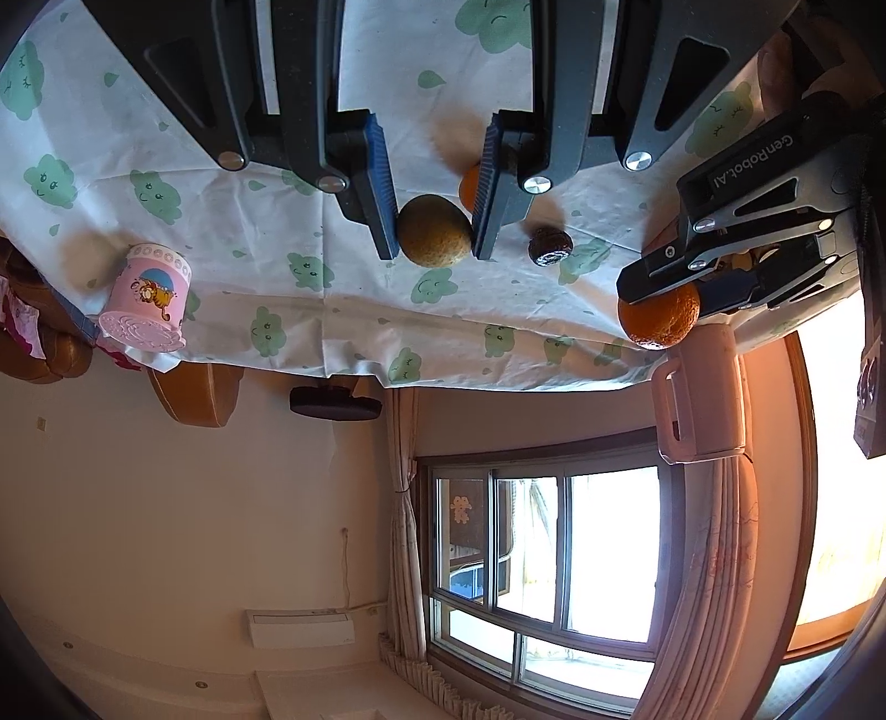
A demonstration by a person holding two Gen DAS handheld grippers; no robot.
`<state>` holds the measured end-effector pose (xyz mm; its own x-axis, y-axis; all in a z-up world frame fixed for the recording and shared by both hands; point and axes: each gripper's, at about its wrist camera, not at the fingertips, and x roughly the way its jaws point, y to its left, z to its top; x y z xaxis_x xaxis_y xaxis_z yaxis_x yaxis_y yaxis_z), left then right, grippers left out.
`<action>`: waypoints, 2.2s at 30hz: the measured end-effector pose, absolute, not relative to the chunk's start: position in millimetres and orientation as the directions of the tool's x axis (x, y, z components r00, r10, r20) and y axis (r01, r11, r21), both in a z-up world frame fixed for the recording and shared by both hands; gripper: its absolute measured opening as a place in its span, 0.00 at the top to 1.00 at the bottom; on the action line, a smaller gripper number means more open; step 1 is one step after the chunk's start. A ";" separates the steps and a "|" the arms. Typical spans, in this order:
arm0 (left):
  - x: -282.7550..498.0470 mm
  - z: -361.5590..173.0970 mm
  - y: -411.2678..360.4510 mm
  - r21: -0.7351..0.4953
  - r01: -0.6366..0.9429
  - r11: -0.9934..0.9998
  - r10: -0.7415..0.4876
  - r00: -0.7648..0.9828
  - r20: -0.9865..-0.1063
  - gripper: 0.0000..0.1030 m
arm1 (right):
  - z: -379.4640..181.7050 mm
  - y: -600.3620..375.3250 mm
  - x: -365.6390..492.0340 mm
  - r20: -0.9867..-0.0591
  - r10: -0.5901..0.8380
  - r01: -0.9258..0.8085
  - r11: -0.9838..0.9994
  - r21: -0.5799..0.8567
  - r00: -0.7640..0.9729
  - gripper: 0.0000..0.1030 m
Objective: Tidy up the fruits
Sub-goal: 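Lift the orange with the left tool while the right tool lifts the kiwi, then carry the orange with the left tool while the right tool carries the kiwi over the tin box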
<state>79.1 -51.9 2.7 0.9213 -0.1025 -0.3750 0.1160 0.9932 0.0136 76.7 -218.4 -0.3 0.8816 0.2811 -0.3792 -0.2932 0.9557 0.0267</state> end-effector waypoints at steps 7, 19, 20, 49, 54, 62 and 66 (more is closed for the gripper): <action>68.9 3.2 -34.5 0.008 0.084 0.996 -0.075 0.923 -0.377 0.53 | 8.8 -191.2 68.7 -0.368 0.324 -0.347 0.938 0.004 0.872 0.72; 58.7 1.6 7.6 -0.021 0.008 1.000 -0.015 0.919 -0.393 0.53 | 13.6 -145.1 66.6 -0.369 0.394 -0.430 0.903 -0.017 0.842 0.72; 58.3 1.7 10.4 -0.022 0.004 1.000 -0.013 0.919 -0.394 0.53 | 13.2 -141.1 66.8 -0.371 0.399 -0.436 0.900 -0.018 0.839 0.72; 47.7 2.5 106.0 -0.053 -0.166 0.985 0.125 0.887 -0.445 0.53 | 14.2 -49.3 69.2 -0.406 0.515 -0.582 0.811 -0.054 0.755 0.72; 50.4 -1.3 117.5 -0.051 -0.186 0.981 0.141 0.871 -0.470 0.53 | 10.7 -33.2 67.1 -0.424 0.537 -0.613 0.788 -0.057 0.730 0.72; 55.1 -8.4 123.8 -0.050 -0.193 0.980 0.143 0.853 -0.503 0.53 | -0.9 -14.1 70.1 -0.471 0.553 -0.645 0.763 -0.044 0.687 0.72; 56.4 -9.9 124.1 -0.048 -0.192 0.980 0.141 0.849 -0.510 0.53 | -5.7 -10.0 77.6 -0.494 0.554 -0.649 0.760 -0.027 0.670 0.72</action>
